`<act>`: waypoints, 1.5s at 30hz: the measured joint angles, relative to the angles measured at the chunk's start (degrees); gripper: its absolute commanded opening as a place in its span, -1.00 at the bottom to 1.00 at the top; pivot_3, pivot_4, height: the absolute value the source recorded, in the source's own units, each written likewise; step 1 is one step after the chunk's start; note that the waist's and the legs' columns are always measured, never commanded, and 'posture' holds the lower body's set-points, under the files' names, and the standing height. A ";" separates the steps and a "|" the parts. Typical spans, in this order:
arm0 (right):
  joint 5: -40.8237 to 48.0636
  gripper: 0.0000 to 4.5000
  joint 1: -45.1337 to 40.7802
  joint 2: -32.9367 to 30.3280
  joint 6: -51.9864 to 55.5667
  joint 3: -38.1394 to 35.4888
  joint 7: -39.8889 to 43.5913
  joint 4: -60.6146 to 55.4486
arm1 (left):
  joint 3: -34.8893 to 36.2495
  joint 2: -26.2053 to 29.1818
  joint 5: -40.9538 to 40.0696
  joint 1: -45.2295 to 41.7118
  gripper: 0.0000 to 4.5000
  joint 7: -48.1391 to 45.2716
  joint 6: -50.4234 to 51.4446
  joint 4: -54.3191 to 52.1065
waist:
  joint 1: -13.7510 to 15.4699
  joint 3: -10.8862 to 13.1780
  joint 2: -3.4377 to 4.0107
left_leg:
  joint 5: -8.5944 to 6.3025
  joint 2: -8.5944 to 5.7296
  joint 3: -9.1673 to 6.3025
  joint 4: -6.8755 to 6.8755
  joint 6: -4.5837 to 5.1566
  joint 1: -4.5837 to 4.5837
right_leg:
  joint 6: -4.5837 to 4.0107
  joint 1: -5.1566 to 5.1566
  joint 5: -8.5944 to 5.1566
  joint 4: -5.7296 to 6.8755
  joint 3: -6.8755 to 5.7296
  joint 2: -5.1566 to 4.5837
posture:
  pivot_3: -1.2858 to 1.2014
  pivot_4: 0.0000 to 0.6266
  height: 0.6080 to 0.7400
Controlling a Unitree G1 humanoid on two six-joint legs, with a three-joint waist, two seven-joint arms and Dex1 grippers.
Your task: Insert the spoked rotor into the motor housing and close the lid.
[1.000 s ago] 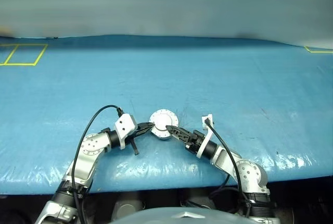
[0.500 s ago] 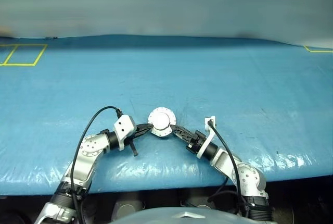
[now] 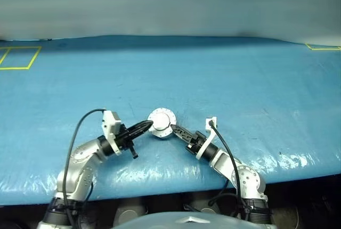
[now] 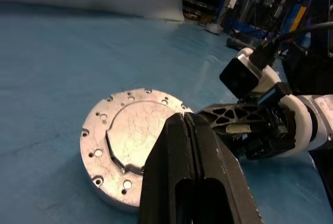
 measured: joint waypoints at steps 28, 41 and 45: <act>24.70 -0.46 -7.97 3.74 8.75 -1.04 -9.01 0.89 | 11.83 -16.02 -34.29 10.50 0.90 10.98 20.86 -5.47 | 0.37 0.54 -0.32 | 0.03 -0.17 0.13 -0.37 -0.08 -0.16 | 0.02 0.05 0.14 -0.18 0.41 0.70 | 0.03 -0.52 1.00; 26.72 -0.46 -8.48 2.78 9.89 0.04 -10.19 -0.63 | 8.57 -26.25 -35.01 2.40 0.90 13.89 21.03 -0.03 | 0.52 0.53 -0.37 | 0.01 -0.30 0.15 -0.25 -0.01 -0.17 | 0.20 0.12 0.25 -0.18 0.48 0.74 | 0.03 -0.52 1.00; 26.87 -0.46 -8.47 2.28 9.88 0.28 -11.32 -1.21 | 8.63 -27.21 -36.32 1.28 0.90 15.11 22.42 1.47 | 0.51 0.52 -0.38 | 0.01 -0.33 0.12 -0.26 -0.02 -0.16 | 0.37 0.11 0.35 -0.17 0.44 0.81 | 0.03 -0.52 1.00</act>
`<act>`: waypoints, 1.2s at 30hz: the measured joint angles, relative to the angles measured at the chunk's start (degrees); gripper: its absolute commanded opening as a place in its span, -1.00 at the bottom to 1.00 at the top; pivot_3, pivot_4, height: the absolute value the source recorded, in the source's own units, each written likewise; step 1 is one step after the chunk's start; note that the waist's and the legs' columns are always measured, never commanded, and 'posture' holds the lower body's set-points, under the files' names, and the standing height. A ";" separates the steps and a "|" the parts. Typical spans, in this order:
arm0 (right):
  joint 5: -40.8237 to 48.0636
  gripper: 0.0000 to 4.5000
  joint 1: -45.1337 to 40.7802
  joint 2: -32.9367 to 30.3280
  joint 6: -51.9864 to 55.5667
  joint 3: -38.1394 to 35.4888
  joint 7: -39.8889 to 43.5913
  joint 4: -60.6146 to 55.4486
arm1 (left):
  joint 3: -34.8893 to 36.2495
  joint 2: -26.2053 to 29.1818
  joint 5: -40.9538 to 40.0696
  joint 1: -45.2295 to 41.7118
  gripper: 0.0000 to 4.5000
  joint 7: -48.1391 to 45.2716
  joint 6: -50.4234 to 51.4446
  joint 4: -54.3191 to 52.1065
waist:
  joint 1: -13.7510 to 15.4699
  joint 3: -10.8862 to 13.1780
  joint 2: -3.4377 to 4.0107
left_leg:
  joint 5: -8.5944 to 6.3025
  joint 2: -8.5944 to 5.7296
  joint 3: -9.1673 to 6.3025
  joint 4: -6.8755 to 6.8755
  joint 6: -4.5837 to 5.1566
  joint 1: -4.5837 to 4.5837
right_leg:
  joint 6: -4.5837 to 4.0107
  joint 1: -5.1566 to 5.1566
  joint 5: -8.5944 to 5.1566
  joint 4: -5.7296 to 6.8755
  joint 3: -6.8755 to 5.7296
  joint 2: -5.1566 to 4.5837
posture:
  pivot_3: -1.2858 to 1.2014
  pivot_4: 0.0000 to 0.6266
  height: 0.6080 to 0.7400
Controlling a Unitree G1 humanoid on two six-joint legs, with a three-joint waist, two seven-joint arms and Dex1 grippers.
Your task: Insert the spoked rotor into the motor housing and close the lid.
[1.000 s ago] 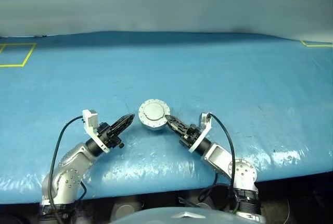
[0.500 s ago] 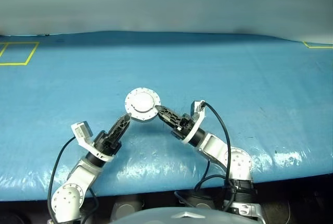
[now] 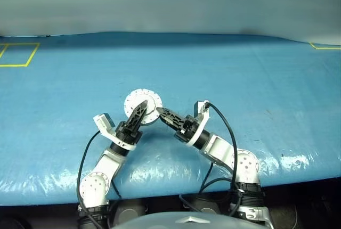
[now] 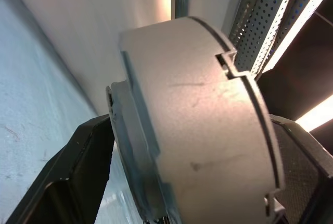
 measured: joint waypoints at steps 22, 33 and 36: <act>-2.66 -0.46 0.18 -0.61 -0.79 1.51 -0.95 0.16 | 1.19 1.58 -0.16 0.06 0.14 4.03 1.20 1.32 | -0.05 -0.01 -0.01 | 0.00 0.01 0.00 0.05 0.00 0.00 | 0.02 0.02 0.02 0.02 0.01 0.01 | 0.03 -0.52 1.00; -5.79 -0.46 -0.59 0.31 -3.33 2.68 -1.65 -0.23 | 2.66 1.14 -1.15 -0.70 0.13 5.47 0.61 1.91 | 0.08 -0.01 -0.02 | 0.00 -0.01 0.01 0.15 0.00 0.00 | 0.06 0.05 0.05 0.03 0.02 -0.01 | 0.03 -0.52 1.00; -7.04 -0.13 -0.64 1.41 -4.65 2.85 -2.91 -0.15 | 3.03 1.10 -1.05 -1.59 0.13 6.19 0.29 2.74 | 0.04 -0.01 -0.02 | 0.00 -0.02 0.00 0.19 0.00 -0.01 | 0.05 0.04 0.05 0.06 0.01 0.01 | 0.03 -0.52 1.00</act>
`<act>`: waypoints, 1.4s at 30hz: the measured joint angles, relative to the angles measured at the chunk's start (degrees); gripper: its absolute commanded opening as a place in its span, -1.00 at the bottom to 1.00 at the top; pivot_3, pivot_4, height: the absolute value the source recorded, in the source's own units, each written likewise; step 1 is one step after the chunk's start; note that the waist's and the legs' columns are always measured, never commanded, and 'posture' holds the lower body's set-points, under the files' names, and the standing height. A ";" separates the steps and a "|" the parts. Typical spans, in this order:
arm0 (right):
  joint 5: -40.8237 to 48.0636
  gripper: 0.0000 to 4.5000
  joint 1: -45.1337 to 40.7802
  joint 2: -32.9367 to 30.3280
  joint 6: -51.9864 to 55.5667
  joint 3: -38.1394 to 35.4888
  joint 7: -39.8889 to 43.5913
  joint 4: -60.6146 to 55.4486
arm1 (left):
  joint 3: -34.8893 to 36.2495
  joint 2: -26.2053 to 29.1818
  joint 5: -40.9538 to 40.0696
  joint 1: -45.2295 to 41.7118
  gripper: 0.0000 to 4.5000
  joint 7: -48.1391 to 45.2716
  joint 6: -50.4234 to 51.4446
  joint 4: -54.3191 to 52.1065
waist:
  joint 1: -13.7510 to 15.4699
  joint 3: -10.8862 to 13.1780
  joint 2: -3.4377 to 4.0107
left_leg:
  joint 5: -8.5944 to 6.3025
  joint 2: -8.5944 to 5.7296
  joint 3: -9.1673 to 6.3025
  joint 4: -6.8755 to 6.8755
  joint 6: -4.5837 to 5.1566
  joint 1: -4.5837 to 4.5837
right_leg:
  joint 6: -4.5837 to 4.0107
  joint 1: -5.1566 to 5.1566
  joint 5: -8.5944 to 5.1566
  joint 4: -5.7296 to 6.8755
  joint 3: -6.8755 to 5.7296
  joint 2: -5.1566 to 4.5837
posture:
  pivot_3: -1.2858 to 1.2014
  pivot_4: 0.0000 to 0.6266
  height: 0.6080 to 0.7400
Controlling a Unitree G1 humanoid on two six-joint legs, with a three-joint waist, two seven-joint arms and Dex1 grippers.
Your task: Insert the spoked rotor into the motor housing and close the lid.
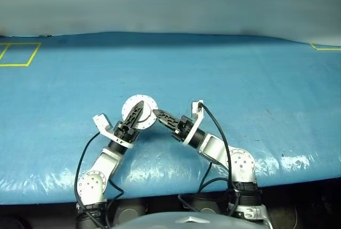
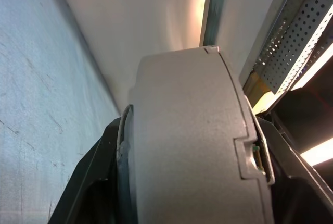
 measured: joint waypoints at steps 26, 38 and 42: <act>-6.98 0.40 0.37 -0.26 -3.99 0.13 -0.48 -0.30 | 14.54 3.28 18.81 -22.94 0.13 11.00 -21.64 28.18 | 0.45 -0.04 -0.08 | -0.14 -0.04 -0.01 0.77 0.25 -0.35 | 0.33 0.06 0.28 0.02 -0.04 -0.02 | 0.03 -0.52 1.00; -9.97 0.42 1.22 -0.44 -4.21 1.46 0.83 -0.32 | 16.21 4.66 25.77 -23.97 0.72 17.82 -28.10 29.81 | -1.10 -0.08 -0.04 | -0.08 0.16 0.04 0.70 0.13 0.43 | -0.16 0.63 0.11 0.07 -0.04 0.11 | 0.03 -0.52 1.00; -10.65 0.42 1.45 -0.43 -4.45 1.45 1.63 -0.29 | 20.03 8.72 28.77 -22.45 0.72 21.84 -32.89 30.53 | -1.35 -0.08 -0.04 | -0.02 0.23 -0.01 0.66 0.03 0.45 | -0.37 0.56 0.23 0.19 -0.04 0.18 | 0.03 -0.52 1.00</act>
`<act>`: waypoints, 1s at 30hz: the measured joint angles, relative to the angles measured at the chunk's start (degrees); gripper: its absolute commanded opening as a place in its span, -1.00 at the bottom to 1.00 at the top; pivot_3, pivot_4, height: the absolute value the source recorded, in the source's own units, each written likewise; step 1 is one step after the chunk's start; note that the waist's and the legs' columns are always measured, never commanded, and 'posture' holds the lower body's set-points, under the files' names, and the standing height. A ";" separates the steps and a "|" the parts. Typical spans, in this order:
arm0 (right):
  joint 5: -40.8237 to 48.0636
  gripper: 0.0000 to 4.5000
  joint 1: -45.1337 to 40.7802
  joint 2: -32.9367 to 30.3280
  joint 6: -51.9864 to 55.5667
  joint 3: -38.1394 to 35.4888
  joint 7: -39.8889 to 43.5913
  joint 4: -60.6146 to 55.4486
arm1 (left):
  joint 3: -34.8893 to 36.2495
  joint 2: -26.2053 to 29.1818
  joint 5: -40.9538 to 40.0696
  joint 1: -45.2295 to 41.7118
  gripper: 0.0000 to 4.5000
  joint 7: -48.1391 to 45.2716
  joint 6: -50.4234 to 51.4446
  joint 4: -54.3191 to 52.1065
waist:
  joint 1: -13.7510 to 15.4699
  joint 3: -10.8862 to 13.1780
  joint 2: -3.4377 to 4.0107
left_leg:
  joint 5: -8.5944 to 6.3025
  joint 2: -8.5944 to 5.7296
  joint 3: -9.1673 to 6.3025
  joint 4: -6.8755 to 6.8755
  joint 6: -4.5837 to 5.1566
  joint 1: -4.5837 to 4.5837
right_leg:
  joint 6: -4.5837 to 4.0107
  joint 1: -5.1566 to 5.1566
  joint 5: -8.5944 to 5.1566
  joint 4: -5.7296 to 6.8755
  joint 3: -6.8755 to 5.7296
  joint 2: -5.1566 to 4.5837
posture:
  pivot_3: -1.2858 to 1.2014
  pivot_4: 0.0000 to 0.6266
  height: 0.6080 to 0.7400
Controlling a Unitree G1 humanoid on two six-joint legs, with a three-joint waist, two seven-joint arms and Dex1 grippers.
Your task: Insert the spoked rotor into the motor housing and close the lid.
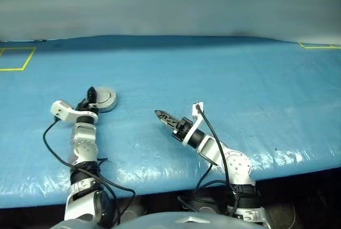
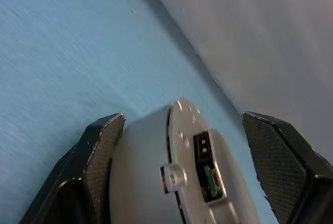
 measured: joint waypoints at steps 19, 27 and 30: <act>-42.15 0.42 5.25 -10.73 -29.62 13.98 -3.45 -6.94 | -25.75 -0.37 22.41 24.33 0.72 -3.96 -1.41 -35.49 | 1.33 -0.01 -0.03 | -0.04 -0.12 0.38 -0.04 0.06 -0.43 | 0.17 -0.54 0.07 -0.18 0.20 -0.25 | 0.03 -0.52 1.00; -58.63 0.42 13.39 -9.92 -40.05 15.13 -13.89 -6.93 | -32.47 -5.65 32.94 34.15 0.72 0.96 -7.12 -35.17 | 1.72 0.01 -0.02 | 0.02 0.26 0.29 -0.07 -0.07 -0.38 | 0.17 -0.73 -0.27 0.00 0.09 -0.22 | 0.03 -0.52 1.00; -61.00 0.42 15.63 -9.60 -41.11 15.01 -14.83 -6.91 | -32.71 -6.65 32.89 35.63 0.72 1.03 -7.70 -35.17 | 1.69 0.02 -0.03 | -0.01 0.26 0.28 -0.04 -0.01 -0.38 | 0.18 -0.83 -0.27 -0.04 0.07 -0.27 | 0.03 -0.52 1.00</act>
